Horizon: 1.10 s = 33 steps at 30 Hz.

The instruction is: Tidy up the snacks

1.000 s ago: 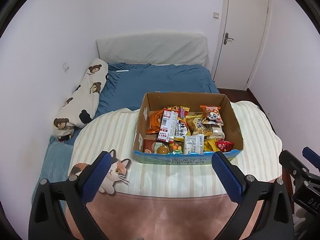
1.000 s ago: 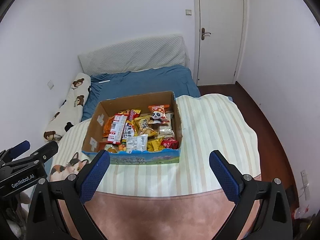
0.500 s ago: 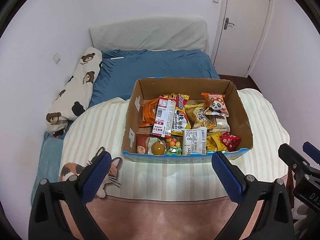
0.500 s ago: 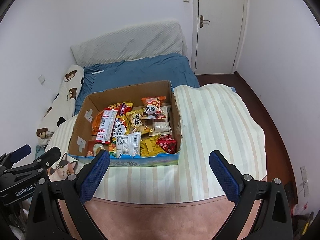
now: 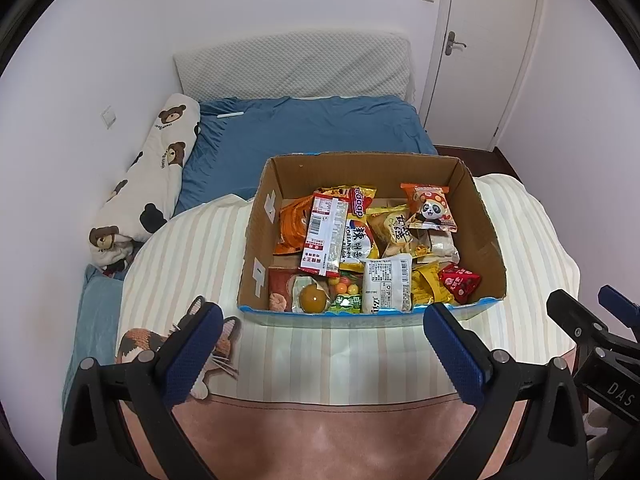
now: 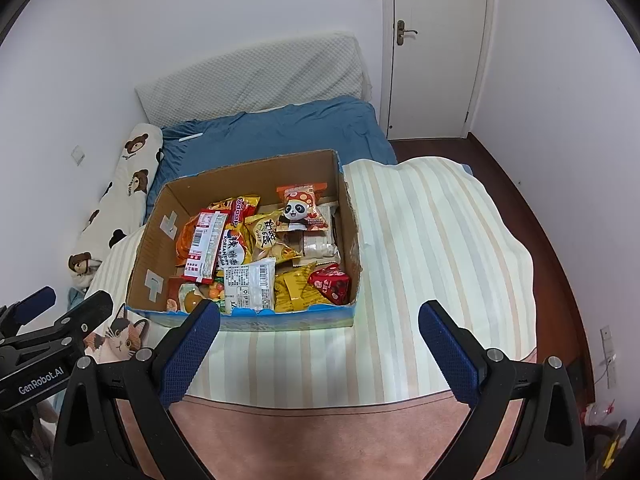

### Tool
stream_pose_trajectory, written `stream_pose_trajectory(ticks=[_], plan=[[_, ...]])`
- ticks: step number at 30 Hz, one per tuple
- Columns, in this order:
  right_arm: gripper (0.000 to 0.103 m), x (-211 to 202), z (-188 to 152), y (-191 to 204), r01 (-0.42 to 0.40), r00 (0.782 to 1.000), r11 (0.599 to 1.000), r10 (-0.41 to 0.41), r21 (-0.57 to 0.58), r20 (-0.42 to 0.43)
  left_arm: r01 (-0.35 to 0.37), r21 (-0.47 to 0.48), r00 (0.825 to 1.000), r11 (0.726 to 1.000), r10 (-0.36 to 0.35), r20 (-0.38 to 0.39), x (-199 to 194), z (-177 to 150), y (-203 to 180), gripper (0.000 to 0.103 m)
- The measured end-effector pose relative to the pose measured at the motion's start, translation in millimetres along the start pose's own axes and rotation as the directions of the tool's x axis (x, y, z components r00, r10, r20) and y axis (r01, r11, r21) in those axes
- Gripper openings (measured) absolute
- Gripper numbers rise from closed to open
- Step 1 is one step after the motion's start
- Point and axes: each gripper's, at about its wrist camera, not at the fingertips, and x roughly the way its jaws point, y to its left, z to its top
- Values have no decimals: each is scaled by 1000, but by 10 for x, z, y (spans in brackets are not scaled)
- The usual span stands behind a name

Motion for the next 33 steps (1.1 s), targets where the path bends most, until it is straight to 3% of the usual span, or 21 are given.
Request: stream_pose_trajectory(ticks=[33], plan=[[101, -75, 9, -8, -10, 1000, 1000, 10, -24, -1, -8, 8, 1000, 1000, 8, 3, -68, -41, 25, 103]])
